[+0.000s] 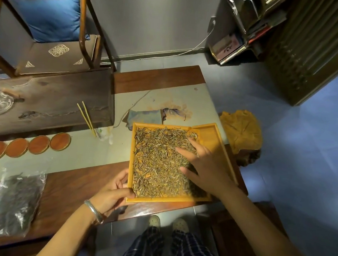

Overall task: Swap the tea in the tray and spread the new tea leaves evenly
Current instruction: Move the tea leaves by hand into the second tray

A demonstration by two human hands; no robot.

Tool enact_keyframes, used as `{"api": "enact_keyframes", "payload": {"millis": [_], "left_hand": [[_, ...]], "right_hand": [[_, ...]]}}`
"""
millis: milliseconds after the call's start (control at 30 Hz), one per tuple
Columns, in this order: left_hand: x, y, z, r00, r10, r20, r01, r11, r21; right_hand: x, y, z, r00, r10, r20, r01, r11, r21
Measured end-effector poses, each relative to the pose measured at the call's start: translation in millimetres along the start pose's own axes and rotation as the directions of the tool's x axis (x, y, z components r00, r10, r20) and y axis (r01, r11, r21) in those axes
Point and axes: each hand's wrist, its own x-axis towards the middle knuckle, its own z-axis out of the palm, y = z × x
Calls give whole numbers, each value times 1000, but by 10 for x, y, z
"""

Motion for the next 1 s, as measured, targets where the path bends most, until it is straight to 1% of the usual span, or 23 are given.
{"api": "enact_keyframes", "payload": {"millis": [133, 233, 400, 533, 633, 733, 900, 1000], "left_hand": [[-8, -63, -4, 1000, -30, -1, 30, 998, -47], [8, -98, 4, 999, -29, 12, 30, 997, -68], [14, -157, 62, 998, -66, 4, 66, 989, -136], [21, -203, 124, 997, -72, 5, 72, 992, -104], [6, -237, 123, 997, -78, -1, 78, 993, -85], [-4, -255, 107, 996, -84, -14, 82, 993, -86], [5, -309, 65, 996, -82, -32, 80, 996, -40], [22, -331, 75, 997, -76, -9, 76, 996, -37]], "right_hand": [[108, 33, 54, 998, 16, 55, -12, 997, -74], [142, 94, 80, 999, 18, 36, -14, 994, -108], [243, 197, 138, 999, 34, -21, -38, 973, -226], [330, 327, 185, 998, 42, -44, -52, 961, -271], [377, 418, 152, 1000, -5, -23, -3, 948, -319], [420, 523, 138, 999, -16, -46, 0, 949, -314], [384, 625, 81, 987, 114, -114, -131, 980, -151], [349, 531, 42, 981, 91, -174, -113, 986, -123]]}}
